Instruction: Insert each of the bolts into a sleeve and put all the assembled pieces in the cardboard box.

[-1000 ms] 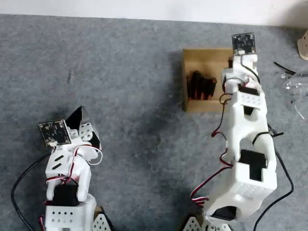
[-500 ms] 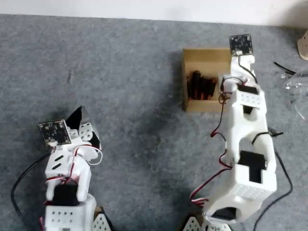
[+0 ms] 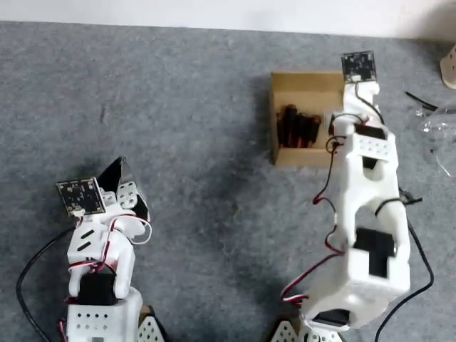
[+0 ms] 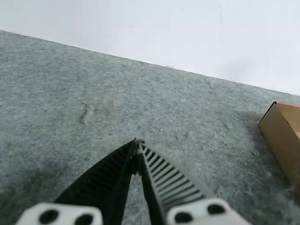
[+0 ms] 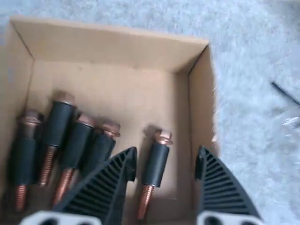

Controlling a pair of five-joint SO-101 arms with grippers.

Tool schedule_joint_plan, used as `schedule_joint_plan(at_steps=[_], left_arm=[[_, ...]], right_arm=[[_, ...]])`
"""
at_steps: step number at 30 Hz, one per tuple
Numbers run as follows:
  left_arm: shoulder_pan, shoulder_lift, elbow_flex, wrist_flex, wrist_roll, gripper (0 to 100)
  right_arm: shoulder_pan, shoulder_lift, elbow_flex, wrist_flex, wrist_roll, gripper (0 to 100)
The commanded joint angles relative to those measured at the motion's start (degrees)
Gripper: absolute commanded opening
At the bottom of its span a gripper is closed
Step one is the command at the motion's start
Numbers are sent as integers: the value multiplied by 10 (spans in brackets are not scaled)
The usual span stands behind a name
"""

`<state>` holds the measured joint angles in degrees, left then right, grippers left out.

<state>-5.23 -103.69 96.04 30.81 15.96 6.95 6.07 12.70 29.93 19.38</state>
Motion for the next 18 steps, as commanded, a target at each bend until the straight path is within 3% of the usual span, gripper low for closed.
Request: schedule_joint_plan(at_steps=[1,18], left_arm=[[8,-7,11,-1,-18,7],[9,-7,11,2,-18,7]], right_arm=[[-22,-113,0,60,-1,173],[-153,-645,441,72,-4,173]])
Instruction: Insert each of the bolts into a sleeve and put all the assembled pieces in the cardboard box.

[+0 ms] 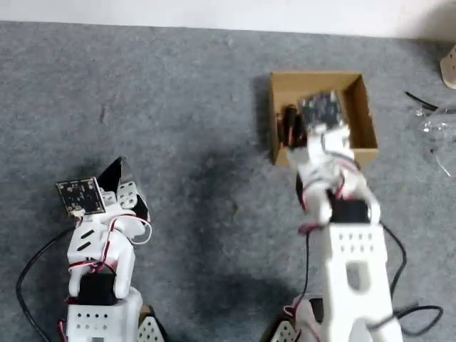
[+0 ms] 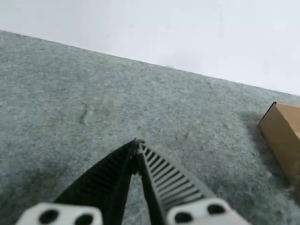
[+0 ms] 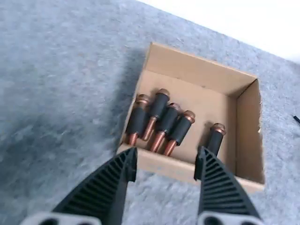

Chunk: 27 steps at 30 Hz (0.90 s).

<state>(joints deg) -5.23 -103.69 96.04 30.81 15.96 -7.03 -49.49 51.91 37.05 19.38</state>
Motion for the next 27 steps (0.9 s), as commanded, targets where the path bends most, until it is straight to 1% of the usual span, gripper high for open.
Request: schedule_joint_plan(at_steps=[1,6,12,17,19,22,27], left_arm=[[9,-7,11,2,-18,7],[9,-7,11,2,-18,7],[11,-7,11,2,-18,7],[11,-7,11,2,-18,7],[12,-6,11,2,-18,7],[12,-6,11,2,-18,8],[12,-6,11,4,-18,8]], right_arm=[[-14,-116,72,0,-16,173],[-13,-252,181,0,-69,173],[-13,-416,314,0,-97,173],[-13,-566,446,0,-105,173],[-13,-560,486,-12,-105,173],[-12,-538,522,-58,-103,173],[-12,-533,527,-20,-105,173]])
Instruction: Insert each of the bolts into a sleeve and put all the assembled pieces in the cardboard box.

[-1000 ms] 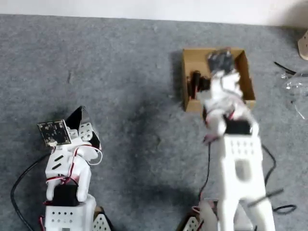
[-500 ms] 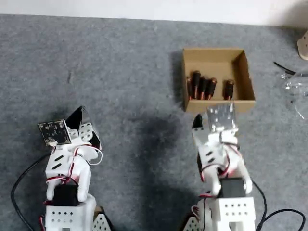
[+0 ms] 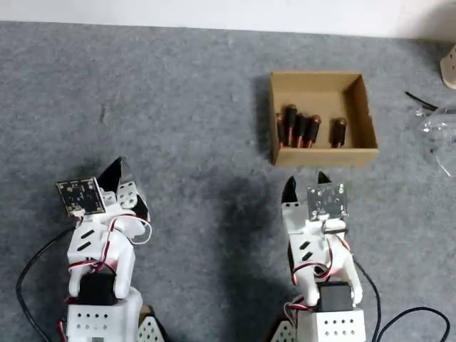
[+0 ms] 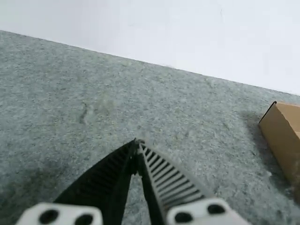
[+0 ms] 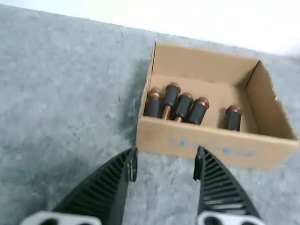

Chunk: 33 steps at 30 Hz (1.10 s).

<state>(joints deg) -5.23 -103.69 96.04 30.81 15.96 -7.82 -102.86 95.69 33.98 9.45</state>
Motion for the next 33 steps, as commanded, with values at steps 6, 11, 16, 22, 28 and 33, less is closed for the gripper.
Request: schedule_joint_plan(at_steps=[6,11,16,22,28,33], left_arm=[[12,-6,11,114,-116,8],[11,-6,11,264,-241,8],[8,-7,11,408,-290,7],[8,-8,11,467,-294,7],[8,-8,11,467,-294,7],[8,-8,11,467,-294,7]], right_arm=[[-3,0,89,103,-5,173],[-6,0,89,185,-2,173],[-2,0,89,268,-2,173],[-2,-5,88,369,-2,173],[-2,-5,88,366,-3,173],[-2,-5,88,366,-3,173]])
